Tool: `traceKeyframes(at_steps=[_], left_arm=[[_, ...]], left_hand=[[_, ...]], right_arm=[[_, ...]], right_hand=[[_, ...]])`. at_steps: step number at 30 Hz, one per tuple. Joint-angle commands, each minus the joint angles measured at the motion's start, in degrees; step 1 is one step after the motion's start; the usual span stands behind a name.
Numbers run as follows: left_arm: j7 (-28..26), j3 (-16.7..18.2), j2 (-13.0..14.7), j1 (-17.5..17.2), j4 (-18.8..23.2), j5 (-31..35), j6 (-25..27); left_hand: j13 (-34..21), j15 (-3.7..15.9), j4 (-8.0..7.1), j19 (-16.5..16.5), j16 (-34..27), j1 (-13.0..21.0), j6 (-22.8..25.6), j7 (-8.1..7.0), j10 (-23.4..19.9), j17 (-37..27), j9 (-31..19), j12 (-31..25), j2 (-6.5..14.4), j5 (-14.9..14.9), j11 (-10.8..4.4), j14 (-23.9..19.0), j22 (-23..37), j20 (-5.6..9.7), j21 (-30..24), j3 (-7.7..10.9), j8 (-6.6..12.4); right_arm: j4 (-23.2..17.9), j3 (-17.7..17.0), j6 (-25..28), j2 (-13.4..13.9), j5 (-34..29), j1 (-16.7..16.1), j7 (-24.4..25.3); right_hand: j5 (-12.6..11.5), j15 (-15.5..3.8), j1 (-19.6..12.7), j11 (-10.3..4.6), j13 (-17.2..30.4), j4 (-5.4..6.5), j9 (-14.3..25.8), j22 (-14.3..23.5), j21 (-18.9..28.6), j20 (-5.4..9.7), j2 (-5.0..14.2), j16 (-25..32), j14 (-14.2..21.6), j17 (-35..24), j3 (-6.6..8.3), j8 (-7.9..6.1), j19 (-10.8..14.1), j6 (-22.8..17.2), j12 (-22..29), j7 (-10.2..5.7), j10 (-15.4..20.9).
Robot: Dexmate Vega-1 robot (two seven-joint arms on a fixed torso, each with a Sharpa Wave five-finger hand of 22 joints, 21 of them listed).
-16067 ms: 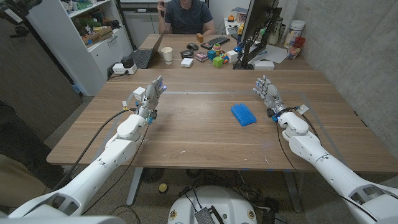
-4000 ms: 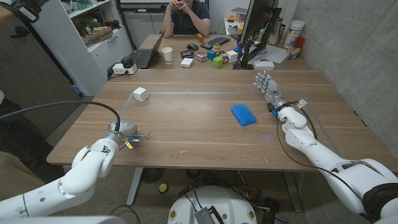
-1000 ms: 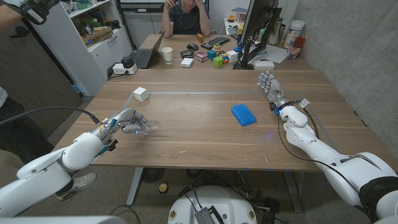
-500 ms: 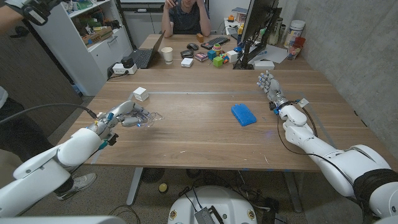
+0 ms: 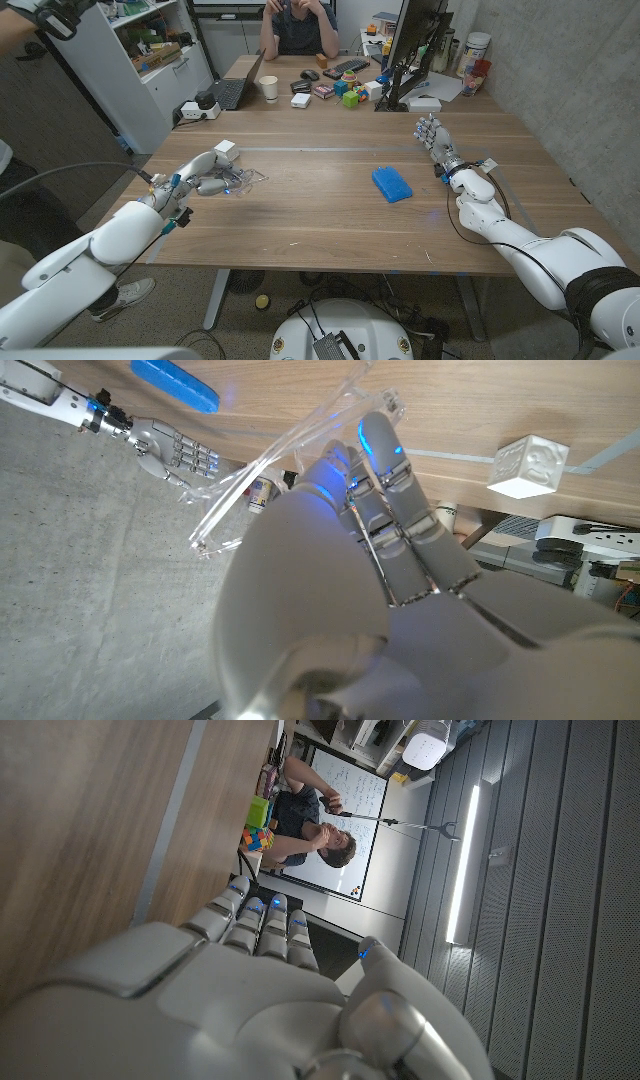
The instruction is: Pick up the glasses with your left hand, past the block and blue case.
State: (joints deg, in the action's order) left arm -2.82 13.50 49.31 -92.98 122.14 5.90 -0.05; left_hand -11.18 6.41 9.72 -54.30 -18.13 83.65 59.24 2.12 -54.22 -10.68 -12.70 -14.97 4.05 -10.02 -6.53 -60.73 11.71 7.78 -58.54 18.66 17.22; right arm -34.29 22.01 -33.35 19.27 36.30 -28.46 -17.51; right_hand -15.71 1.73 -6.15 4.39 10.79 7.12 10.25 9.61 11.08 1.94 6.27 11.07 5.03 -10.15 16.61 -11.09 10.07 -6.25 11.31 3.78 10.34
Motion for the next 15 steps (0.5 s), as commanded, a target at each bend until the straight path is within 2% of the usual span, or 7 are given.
traceKeyframes(at_steps=[1,10,15], left_arm=[[0.27,0.83,-2.87,0.65,1.10,-0.42,-2.63],[0.49,0.11,-4.42,2.94,0.52,-2.48,-5.91],[-1.00,-0.24,-5.72,3.53,1.68,-2.14,-4.33]], left_hand=[[-0.17,7.23,-0.55,0.37,-0.42,0.56,0.61,-0.05,-0.50,-0.69,-0.11,0.07,1.72,-0.20,-0.25,-4.40,0.01,2.58,-0.50,1.02,-0.08],[-0.17,7.22,-0.52,0.59,-0.28,0.54,0.65,-0.18,-0.61,-0.73,-0.12,0.32,1.74,-0.23,-0.42,-4.57,-0.10,2.62,-0.84,1.16,-0.28],[-0.18,7.17,-0.54,0.68,-0.15,0.50,0.81,-0.14,-0.78,-0.74,-0.14,0.43,1.79,-0.26,-0.38,-4.60,-0.17,2.63,-1.06,1.26,-0.34]], right_arm=[[1.15,-0.11,-0.54,-0.32,0.17,0.57,-1.03],[2.68,-0.09,-1.09,-0.83,0.17,1.38,-1.74],[3.81,-0.33,-1.42,-1.13,0.44,1.76,-2.20]], right_hand=[[-0.52,0.13,-0.31,0.18,0.09,-0.16,0.33,0.16,-0.06,1.85,0.34,-0.16,0.63,-0.15,0.02,0.03,0.09,-0.40,0.09,0.34,0.69],[-0.53,0.05,-0.33,0.07,0.10,-0.18,0.33,0.16,0.01,2.15,0.35,-0.16,0.75,-0.15,0.03,-0.02,0.28,-0.56,0.09,0.53,0.78],[-0.53,0.09,-0.35,0.16,0.10,-0.19,0.33,0.16,0.03,2.25,0.35,-0.13,0.90,-0.14,0.04,-0.03,0.36,-0.59,0.11,0.60,0.87]])
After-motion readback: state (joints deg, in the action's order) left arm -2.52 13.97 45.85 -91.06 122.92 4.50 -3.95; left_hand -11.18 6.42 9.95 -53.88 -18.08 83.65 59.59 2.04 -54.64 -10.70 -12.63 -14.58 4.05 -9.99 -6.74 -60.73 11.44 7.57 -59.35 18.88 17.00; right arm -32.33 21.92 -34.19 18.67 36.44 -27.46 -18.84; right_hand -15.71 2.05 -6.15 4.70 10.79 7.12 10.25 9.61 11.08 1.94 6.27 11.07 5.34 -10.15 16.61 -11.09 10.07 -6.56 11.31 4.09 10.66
